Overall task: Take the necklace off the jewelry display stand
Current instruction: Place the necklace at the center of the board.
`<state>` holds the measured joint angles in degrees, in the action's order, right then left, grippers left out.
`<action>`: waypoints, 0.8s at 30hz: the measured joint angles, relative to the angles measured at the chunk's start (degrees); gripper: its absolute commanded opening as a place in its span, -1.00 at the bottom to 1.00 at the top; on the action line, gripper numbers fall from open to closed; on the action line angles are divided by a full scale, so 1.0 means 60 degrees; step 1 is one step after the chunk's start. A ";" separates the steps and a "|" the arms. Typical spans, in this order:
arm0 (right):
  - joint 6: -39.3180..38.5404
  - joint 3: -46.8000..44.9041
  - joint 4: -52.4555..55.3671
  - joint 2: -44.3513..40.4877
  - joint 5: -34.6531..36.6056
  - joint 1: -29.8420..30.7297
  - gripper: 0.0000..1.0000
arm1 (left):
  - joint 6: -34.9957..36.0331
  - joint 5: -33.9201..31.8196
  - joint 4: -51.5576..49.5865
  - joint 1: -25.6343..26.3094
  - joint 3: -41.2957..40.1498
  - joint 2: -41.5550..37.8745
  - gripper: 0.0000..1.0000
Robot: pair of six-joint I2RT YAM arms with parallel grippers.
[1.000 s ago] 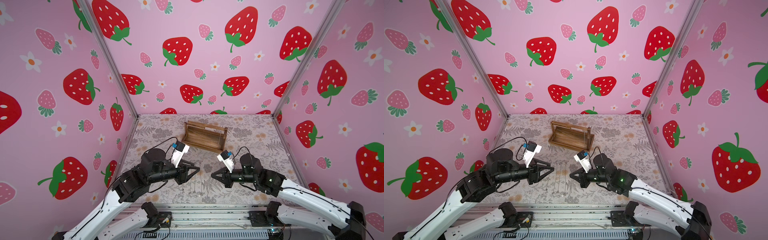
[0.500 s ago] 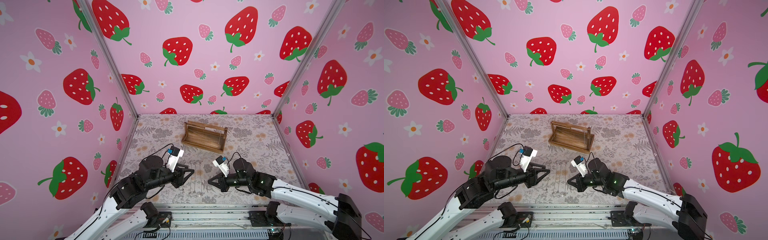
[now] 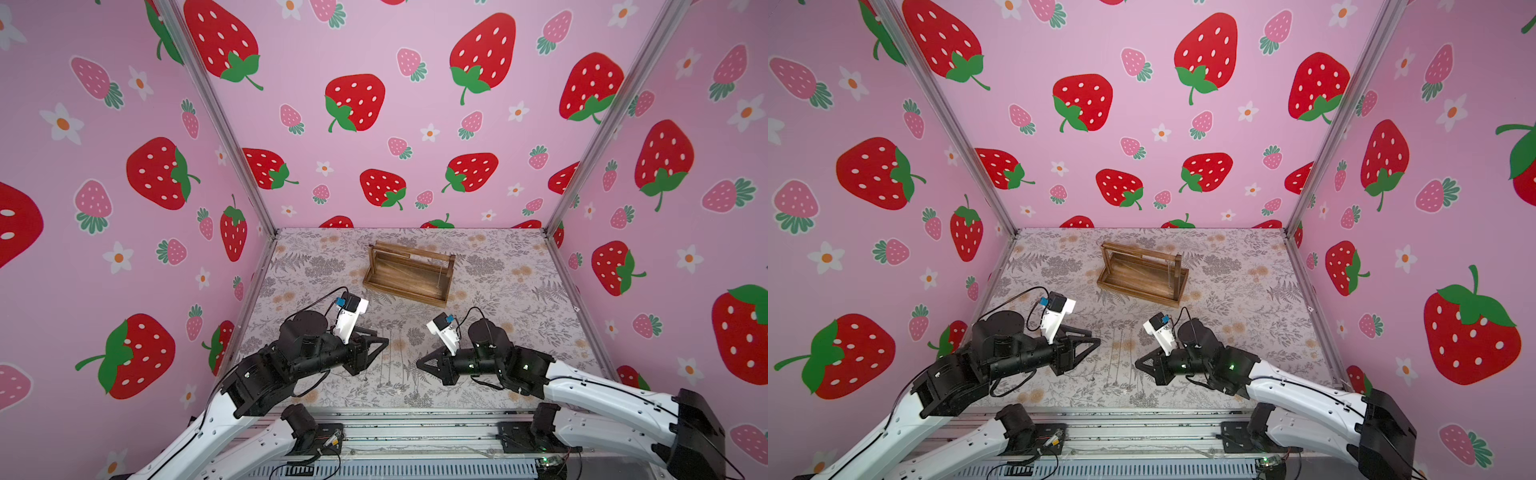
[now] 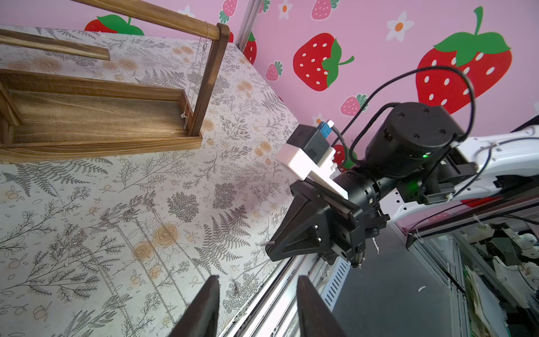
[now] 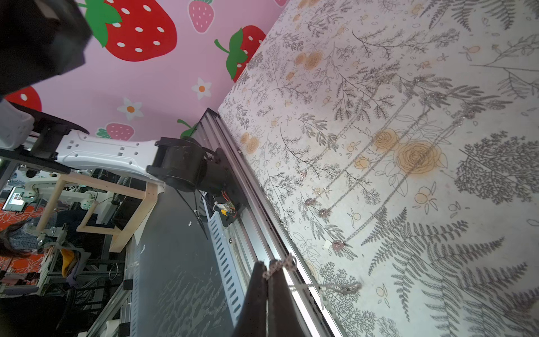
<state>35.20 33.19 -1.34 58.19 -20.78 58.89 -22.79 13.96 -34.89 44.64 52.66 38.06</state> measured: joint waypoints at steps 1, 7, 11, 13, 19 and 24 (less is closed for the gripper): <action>0.0011 -0.0058 -0.0011 0.0084 0.0076 0.0000 -1.00 | 0.0000 0.0000 0.0004 0.0000 -0.0022 0.0004 -0.12; 0.0215 -0.0204 -0.0029 0.0794 0.1067 0.0000 -1.00 | 0.0000 0.0011 0.0007 0.0000 -0.0087 0.0044 -0.13; 0.0313 -0.0204 -0.0047 0.1235 0.1923 -0.0004 -1.00 | 0.0000 0.0025 0.0011 0.0000 -0.0087 0.0055 -0.13; 0.0339 -0.0200 -0.0091 0.1508 0.2273 -0.0036 -1.00 | 0.0004 0.0022 0.0011 0.0000 -0.0087 0.0055 -0.13; 0.0386 -0.0069 -0.0404 0.2561 0.2794 -0.0474 -1.00 | 0.0080 -0.0004 0.0011 0.0000 -0.0087 0.0106 -0.13; 0.0382 0.0197 -0.0703 0.3399 0.2809 -0.0922 -1.00 | 0.0193 -0.0007 0.0062 0.0000 -0.0087 0.0430 -0.13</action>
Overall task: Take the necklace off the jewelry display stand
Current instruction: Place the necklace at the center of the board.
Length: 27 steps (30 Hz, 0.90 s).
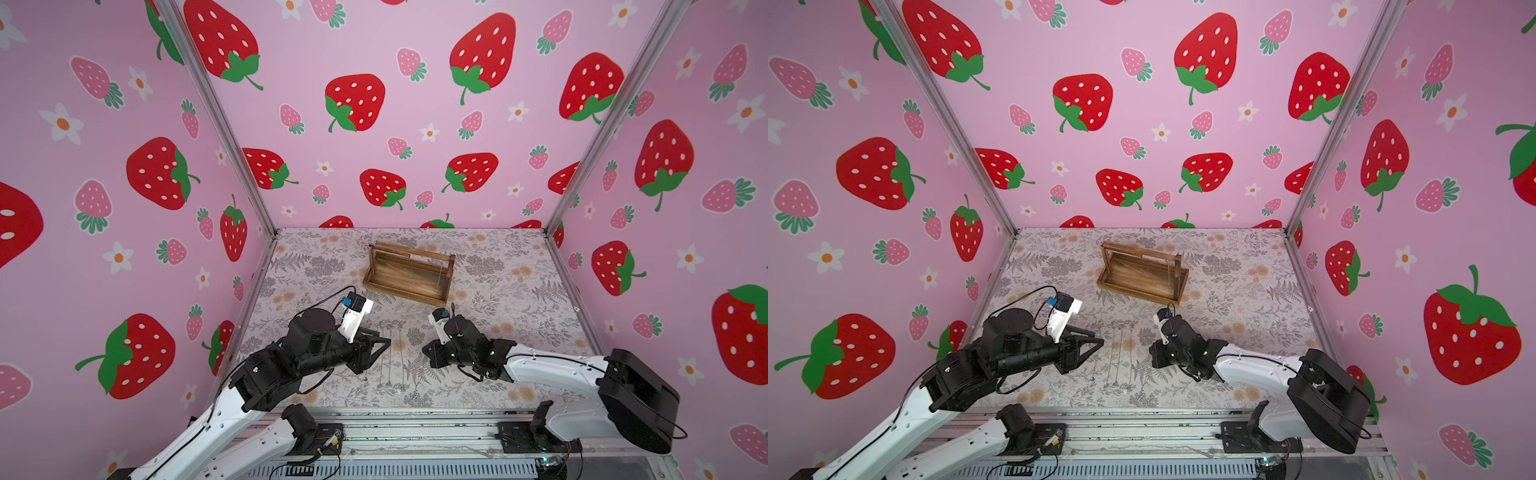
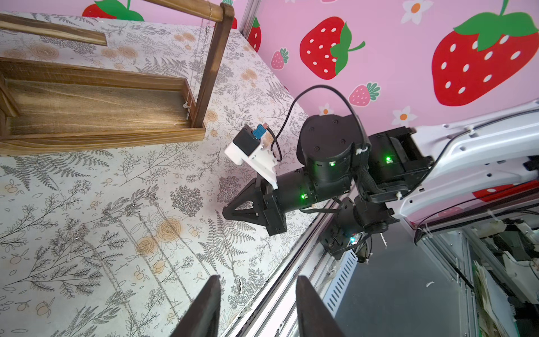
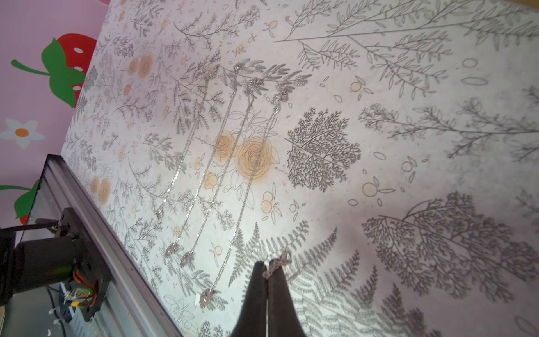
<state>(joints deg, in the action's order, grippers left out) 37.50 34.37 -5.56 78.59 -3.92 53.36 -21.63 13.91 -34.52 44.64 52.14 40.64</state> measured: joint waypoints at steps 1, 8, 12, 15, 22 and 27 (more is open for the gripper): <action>0.0000 0.0051 -0.0073 0.0124 -0.0015 -0.0055 -1.00 | 0.0026 0.0000 0.0018 0.0000 -0.0004 0.0058 -0.14; 0.0000 0.0528 -0.0543 0.1075 -0.0288 -0.0419 -1.00 | 0.0153 -0.0091 0.0262 0.0000 -0.0280 0.0433 -0.15; 0.0000 0.0761 -0.0710 0.1523 -0.0466 -0.0554 -1.00 | 0.0193 -0.0251 0.0277 0.0000 -0.0408 0.0495 -0.17; 0.0000 0.0987 -0.0801 0.1858 -0.0605 -0.0659 -1.00 | 0.0229 -0.0259 0.0288 0.0000 -0.0423 0.0499 -0.17; -0.0011 0.1530 -0.0940 0.2543 -0.0933 -0.0925 -1.00 | 0.0350 -0.0321 0.0280 0.0000 -0.0423 0.0506 -0.17; -0.0025 0.1763 -0.1002 0.2863 -0.1115 -0.1060 -1.00 | 0.0375 -0.0321 0.0277 0.0000 -0.0423 0.0565 -0.17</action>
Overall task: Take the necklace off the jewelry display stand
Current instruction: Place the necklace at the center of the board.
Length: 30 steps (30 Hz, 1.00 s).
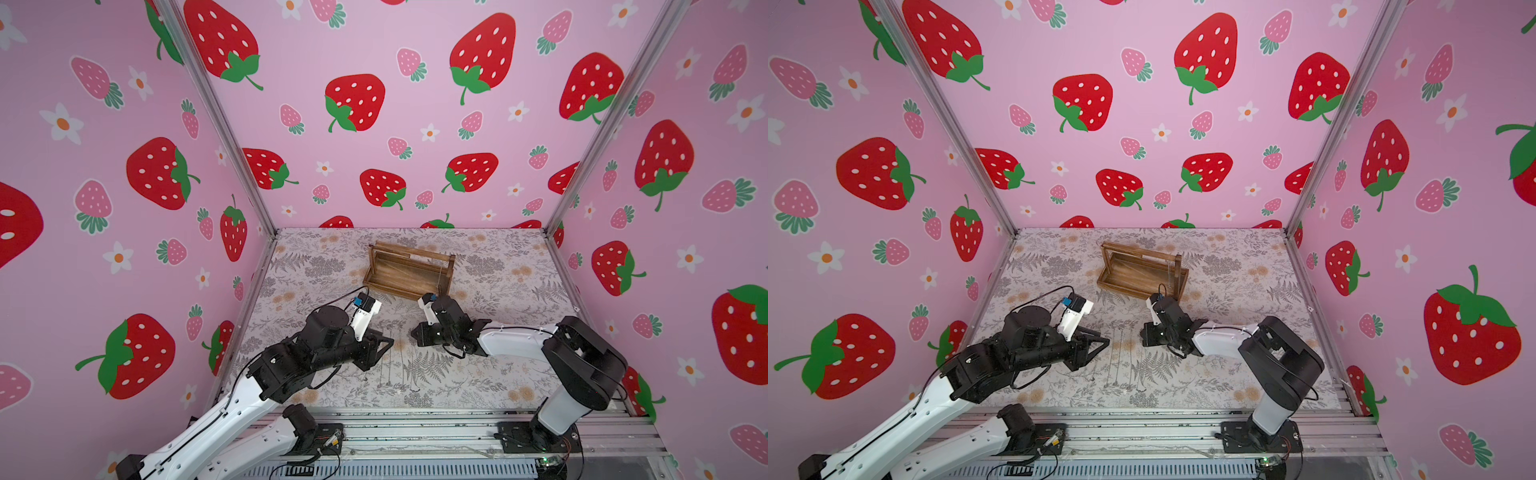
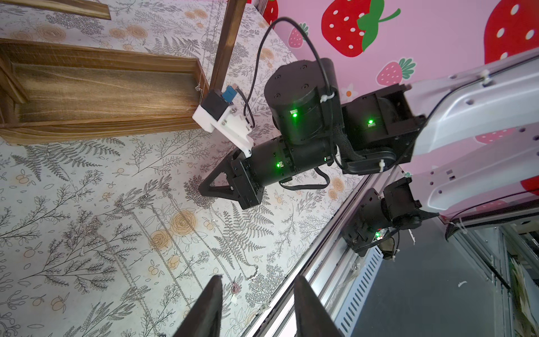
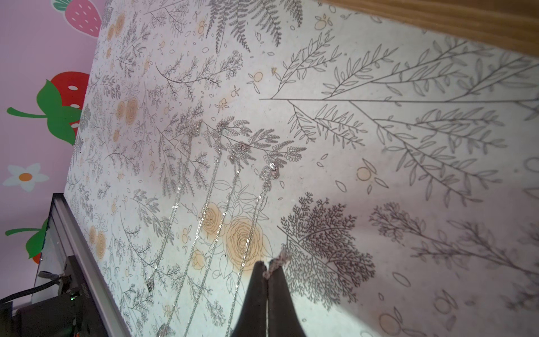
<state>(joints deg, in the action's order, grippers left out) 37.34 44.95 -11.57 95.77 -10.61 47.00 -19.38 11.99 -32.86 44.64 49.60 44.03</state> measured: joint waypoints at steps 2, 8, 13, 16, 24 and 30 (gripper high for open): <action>-0.0004 0.0018 -0.0033 0.0087 -0.0069 -0.0036 -1.00 | 0.0011 0.0000 0.0004 0.0000 0.0000 0.0007 -0.17; -0.0011 0.0146 -0.0040 0.0372 -0.0208 -0.0146 -1.00 | 0.0015 0.0000 0.0004 0.0000 0.0000 0.0047 -0.17; -0.0044 0.0350 -0.0047 0.0543 -0.0317 -0.0208 -1.00 | 0.0011 0.0004 0.0004 0.0000 0.0000 0.0055 -0.17; -0.0058 0.0419 -0.0044 0.0579 -0.0342 -0.0240 -1.00 | 0.0015 0.0004 0.0000 0.0000 0.0000 0.0055 -0.17; -0.0113 0.0678 -0.0029 0.0798 -0.0350 -0.0350 -1.00 | 0.0015 0.0004 -0.0004 0.0000 0.0000 0.0051 -0.17; -0.0113 0.0787 0.0029 0.1016 -0.0379 -0.0404 -1.00 | 0.0015 0.0004 -0.0022 0.0000 0.0000 0.0051 -0.17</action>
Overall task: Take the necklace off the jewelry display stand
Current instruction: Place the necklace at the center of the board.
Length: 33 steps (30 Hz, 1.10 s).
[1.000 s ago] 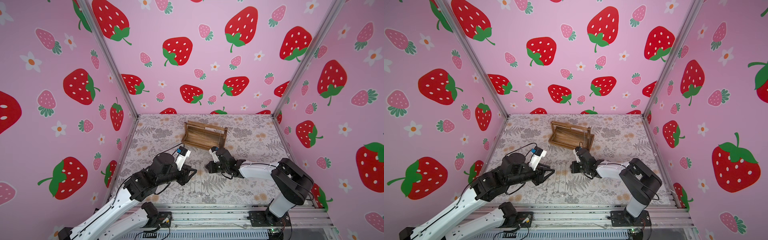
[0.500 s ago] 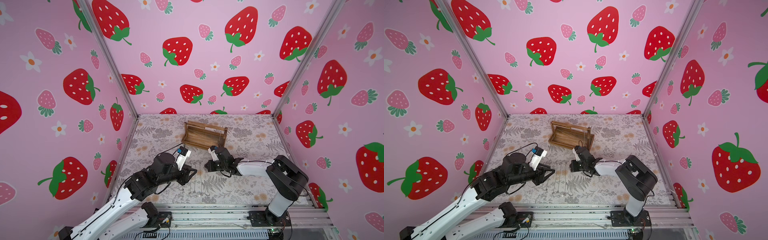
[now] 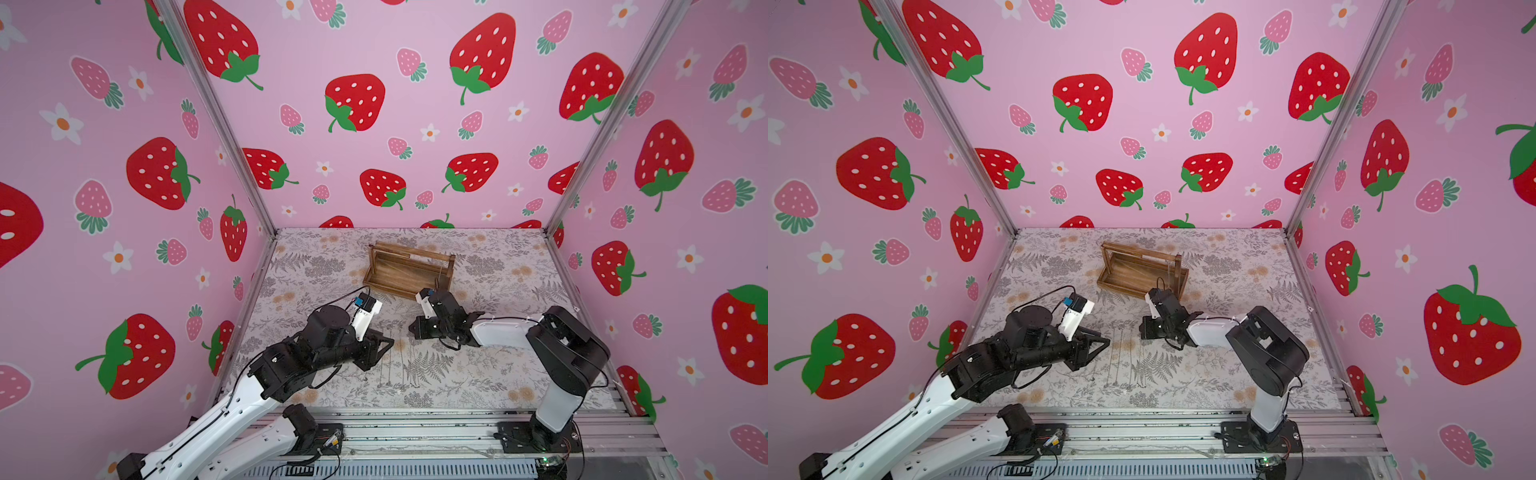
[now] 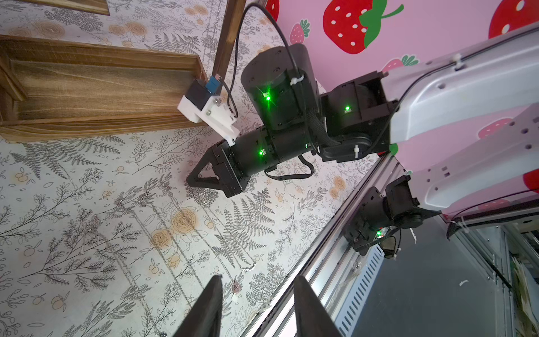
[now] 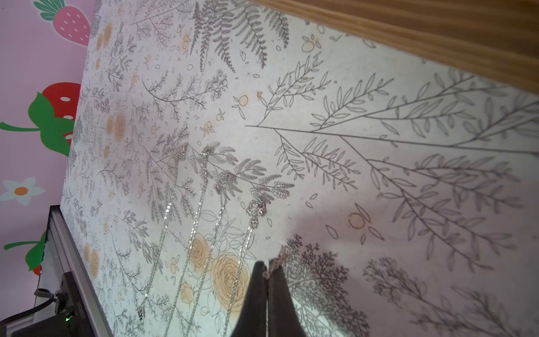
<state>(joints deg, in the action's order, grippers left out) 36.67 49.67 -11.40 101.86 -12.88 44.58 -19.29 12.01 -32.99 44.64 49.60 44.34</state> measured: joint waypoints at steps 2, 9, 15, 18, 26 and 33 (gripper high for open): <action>-0.0004 0.0000 0.0007 0.0062 0.0000 -0.0004 -0.97 | -0.0004 0.0000 -0.0011 -0.0004 0.0000 -0.0007 -0.17; -0.0004 0.0000 0.0015 0.0087 -0.0029 -0.0044 -0.73 | -0.0004 0.0000 -0.0015 0.0000 0.0000 -0.0015 -0.17; -0.0036 0.0015 0.0022 0.0098 -0.0087 -0.0066 -0.57 | -0.0007 0.0000 -0.0015 0.0000 0.0000 -0.0015 -0.18; -0.0040 0.0051 0.0025 0.0098 -0.0098 -0.0073 -0.56 | -0.0004 0.0000 -0.0015 0.0000 0.0000 -0.0015 -0.18; -0.0168 -0.0149 0.0219 -0.0484 0.0066 -0.0102 -0.56 | -0.0095 0.0004 0.0000 0.0000 0.0000 0.0000 -0.17; -0.1220 -0.1304 0.1410 -0.4612 0.1588 -0.0102 -0.39 | -0.0474 0.0106 0.1224 0.0000 -0.0018 0.1330 -0.18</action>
<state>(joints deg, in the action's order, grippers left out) 29.34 41.85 -2.94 74.19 -3.36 43.97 -22.13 12.64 -25.65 44.64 49.50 52.31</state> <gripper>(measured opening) 0.287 0.416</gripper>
